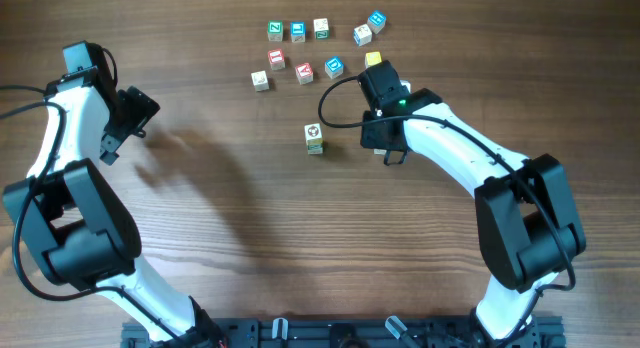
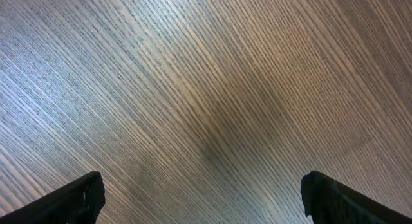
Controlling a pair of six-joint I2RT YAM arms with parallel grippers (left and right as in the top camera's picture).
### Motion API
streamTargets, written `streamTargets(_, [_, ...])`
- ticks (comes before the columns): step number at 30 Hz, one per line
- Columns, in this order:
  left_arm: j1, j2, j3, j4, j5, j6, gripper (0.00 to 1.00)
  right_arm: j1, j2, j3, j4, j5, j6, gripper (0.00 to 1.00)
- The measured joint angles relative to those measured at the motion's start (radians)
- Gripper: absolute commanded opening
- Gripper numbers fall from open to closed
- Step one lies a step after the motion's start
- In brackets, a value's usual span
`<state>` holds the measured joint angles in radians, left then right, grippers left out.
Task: Form a tower
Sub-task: 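Close the right gripper on the T block and hold it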
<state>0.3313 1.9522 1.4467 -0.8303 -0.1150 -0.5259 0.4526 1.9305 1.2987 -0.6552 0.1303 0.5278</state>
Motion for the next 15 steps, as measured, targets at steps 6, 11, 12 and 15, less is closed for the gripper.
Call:
streamTargets(6, [0.0,0.0,0.0,0.0,0.0,0.0,1.0,0.0,0.0,0.0,0.0,-0.006,0.018,0.33])
streamTargets(11, [0.0,0.0,0.0,0.0,0.0,0.0,1.0,0.0,-0.001,0.0,-0.015,-0.007,0.022,0.58])
streamTargets(12, [0.0,0.0,0.0,0.0,0.0,0.0,1.0,0.0,-0.001,0.0,-0.018,-0.007,0.019,0.59])
streamTargets(15, [0.0,0.0,0.0,0.0,0.0,0.0,1.0,0.0,-0.001,0.0,-0.018,-0.006,0.025,0.59])
